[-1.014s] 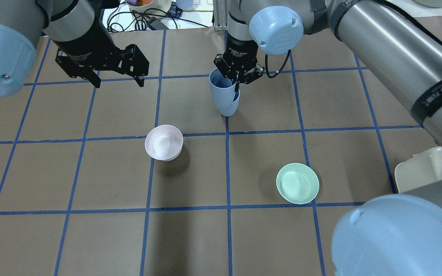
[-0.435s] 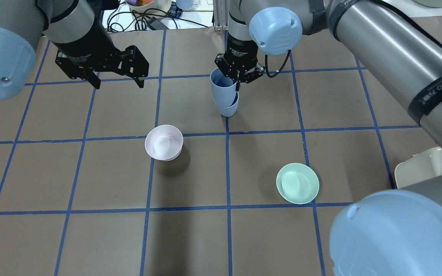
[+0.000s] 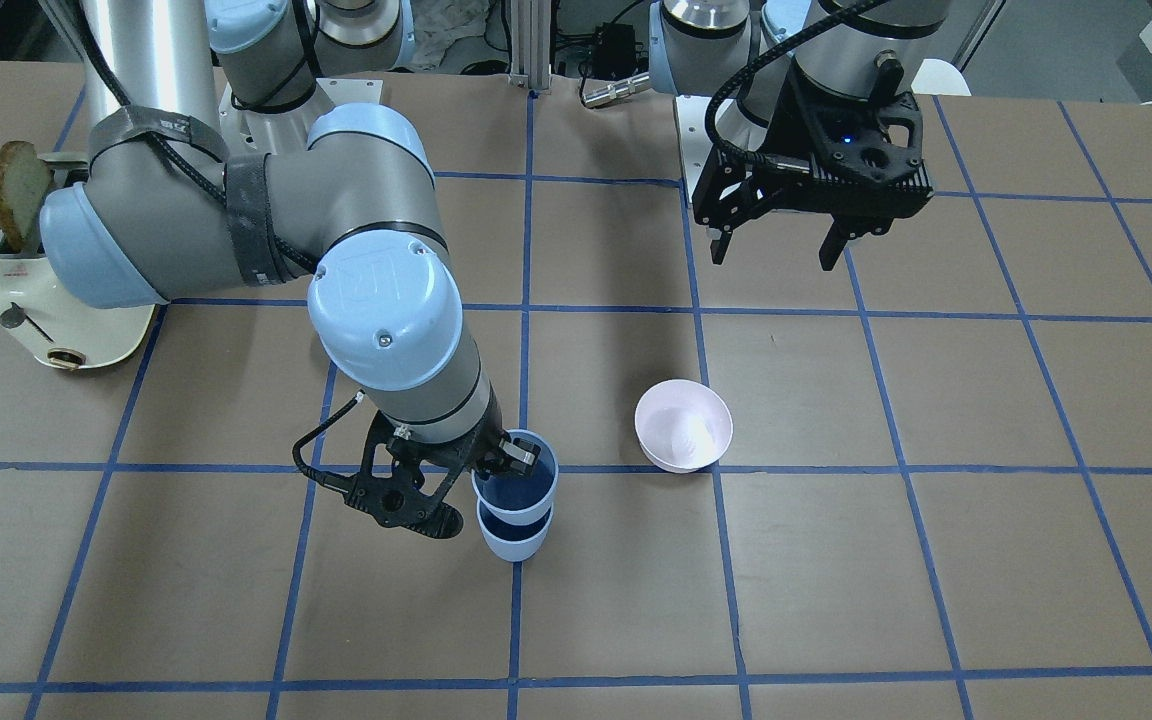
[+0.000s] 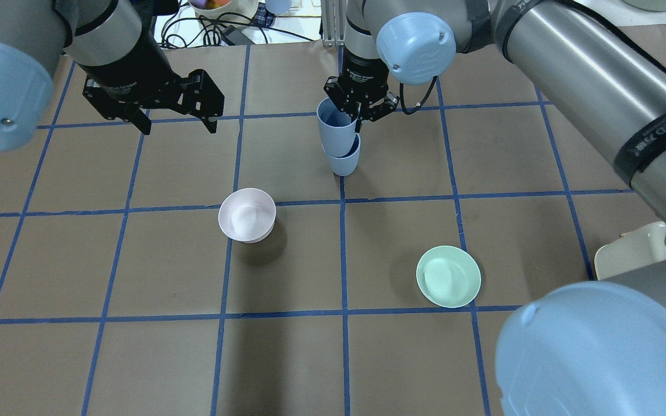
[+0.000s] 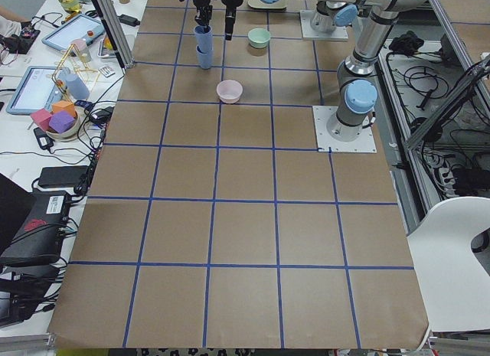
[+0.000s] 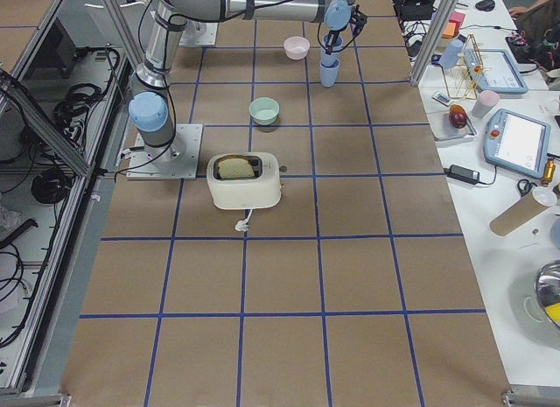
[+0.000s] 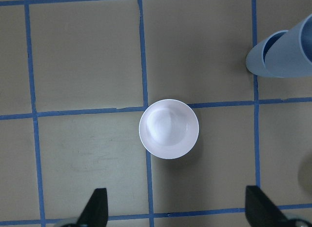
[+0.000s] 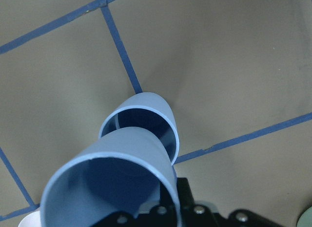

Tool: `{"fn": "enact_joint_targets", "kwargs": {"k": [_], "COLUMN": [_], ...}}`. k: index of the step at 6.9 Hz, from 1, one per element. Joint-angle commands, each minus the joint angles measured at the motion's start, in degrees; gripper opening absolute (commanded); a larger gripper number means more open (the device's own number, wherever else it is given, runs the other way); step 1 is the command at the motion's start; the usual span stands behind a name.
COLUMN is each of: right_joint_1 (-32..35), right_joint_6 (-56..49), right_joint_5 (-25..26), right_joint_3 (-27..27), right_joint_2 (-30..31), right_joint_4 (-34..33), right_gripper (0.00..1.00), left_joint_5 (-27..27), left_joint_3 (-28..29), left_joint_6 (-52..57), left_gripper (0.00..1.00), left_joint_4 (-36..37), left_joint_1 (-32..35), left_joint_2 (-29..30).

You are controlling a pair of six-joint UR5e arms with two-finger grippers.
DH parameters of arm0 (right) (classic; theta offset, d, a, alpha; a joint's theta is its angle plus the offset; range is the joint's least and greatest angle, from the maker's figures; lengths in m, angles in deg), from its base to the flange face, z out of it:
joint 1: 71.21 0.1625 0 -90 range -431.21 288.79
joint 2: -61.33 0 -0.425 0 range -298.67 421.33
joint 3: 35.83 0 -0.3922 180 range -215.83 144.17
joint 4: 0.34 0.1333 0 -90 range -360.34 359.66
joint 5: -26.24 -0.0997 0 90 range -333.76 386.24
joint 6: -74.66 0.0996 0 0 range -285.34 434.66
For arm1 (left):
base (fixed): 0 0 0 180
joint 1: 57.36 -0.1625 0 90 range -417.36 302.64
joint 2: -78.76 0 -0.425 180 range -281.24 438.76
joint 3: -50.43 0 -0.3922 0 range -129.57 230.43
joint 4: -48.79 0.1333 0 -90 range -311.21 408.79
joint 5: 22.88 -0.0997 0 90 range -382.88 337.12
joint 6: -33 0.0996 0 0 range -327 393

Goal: Stack blue cups with both arms

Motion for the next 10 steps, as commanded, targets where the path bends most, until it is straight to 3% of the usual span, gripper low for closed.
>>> {"fn": "enact_joint_targets", "kwargs": {"k": [1, 3, 4, 6, 7, 8, 10], "right_joint_1": [0.0, -0.5, -0.7, -4.5, -7.3, -9.4, -12.4], "right_joint_6": [-0.1, 0.1, 0.1, -5.2, -13.2, -18.6, -26.8], "right_joint_5": [0.3, 0.3, 0.4, 2.2, 2.6, 5.6, 6.8], "right_joint_3": [-0.2, 0.1, 0.2, 0.1, -0.8, -1.6, -2.3], "right_joint_2": [-0.1, -0.1, 0.2, 2.6, 4.9, 7.0, 9.7], "right_joint_4": [-0.2, -0.6, -1.0, 0.3, 1.1, 5.2, 9.8], "right_gripper": [0.36, 0.88, 0.95, 1.00, 1.00, 1.00, 1.00], "left_joint_5": [0.0, 0.0, 0.0, 0.0, 0.0, 0.0, 0.0], "left_joint_3": [0.0, -0.1, 0.0, 0.2, 0.0, -0.1, 0.0], "left_joint_6": [0.0, 0.0, 0.0, 0.0, 0.0, 0.0, 0.0], "left_gripper": [1.00, 1.00, 1.00, 1.00, 1.00, 1.00, 1.00], "left_joint_4": [0.0, -0.2, -0.1, -0.6, -0.7, -0.7, -0.6], "left_joint_1": [0.0, 0.0, 0.0, 0.0, 0.0, 0.0, 0.0], "left_joint_2": [0.0, -0.1, -0.1, -0.1, -0.4, -0.4, -0.4]}}
